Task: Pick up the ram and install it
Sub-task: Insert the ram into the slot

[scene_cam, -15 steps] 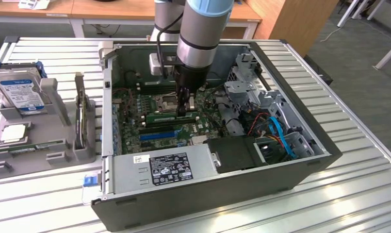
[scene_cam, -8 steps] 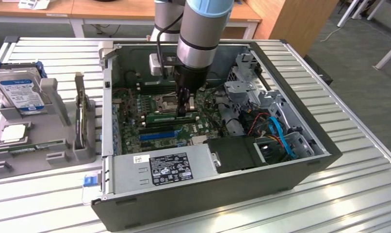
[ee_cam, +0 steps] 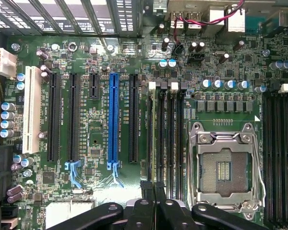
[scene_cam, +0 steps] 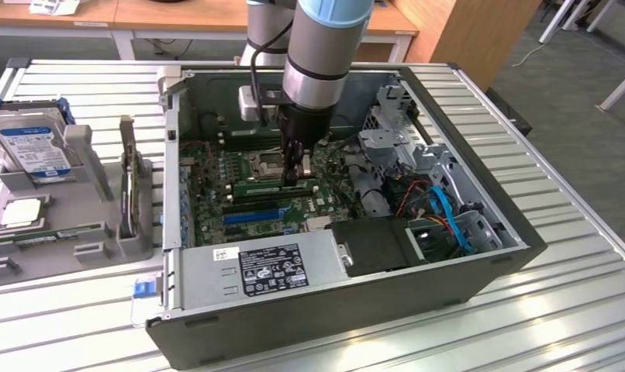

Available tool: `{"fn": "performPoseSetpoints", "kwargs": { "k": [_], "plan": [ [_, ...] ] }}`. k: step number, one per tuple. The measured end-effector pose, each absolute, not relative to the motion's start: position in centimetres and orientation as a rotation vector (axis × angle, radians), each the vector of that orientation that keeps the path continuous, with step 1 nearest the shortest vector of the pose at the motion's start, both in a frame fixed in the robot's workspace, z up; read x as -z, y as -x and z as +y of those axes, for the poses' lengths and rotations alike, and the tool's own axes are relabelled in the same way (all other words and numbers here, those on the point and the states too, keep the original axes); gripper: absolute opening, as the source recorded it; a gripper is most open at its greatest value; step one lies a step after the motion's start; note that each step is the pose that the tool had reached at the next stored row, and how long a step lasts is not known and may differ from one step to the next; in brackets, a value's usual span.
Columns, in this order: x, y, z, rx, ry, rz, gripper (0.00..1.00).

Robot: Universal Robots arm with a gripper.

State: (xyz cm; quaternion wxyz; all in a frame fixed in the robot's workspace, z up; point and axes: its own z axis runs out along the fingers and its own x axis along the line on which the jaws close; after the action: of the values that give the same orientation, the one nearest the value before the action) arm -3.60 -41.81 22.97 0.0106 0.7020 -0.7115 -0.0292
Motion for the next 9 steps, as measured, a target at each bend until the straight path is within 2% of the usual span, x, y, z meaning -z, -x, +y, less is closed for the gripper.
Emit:
{"fn": "performPoseSetpoints", "kwargs": {
  "k": [9],
  "plan": [
    [-22.97, 3.6, -41.81, 0.091, -2.199, -2.212, 0.12]
  ]
}}
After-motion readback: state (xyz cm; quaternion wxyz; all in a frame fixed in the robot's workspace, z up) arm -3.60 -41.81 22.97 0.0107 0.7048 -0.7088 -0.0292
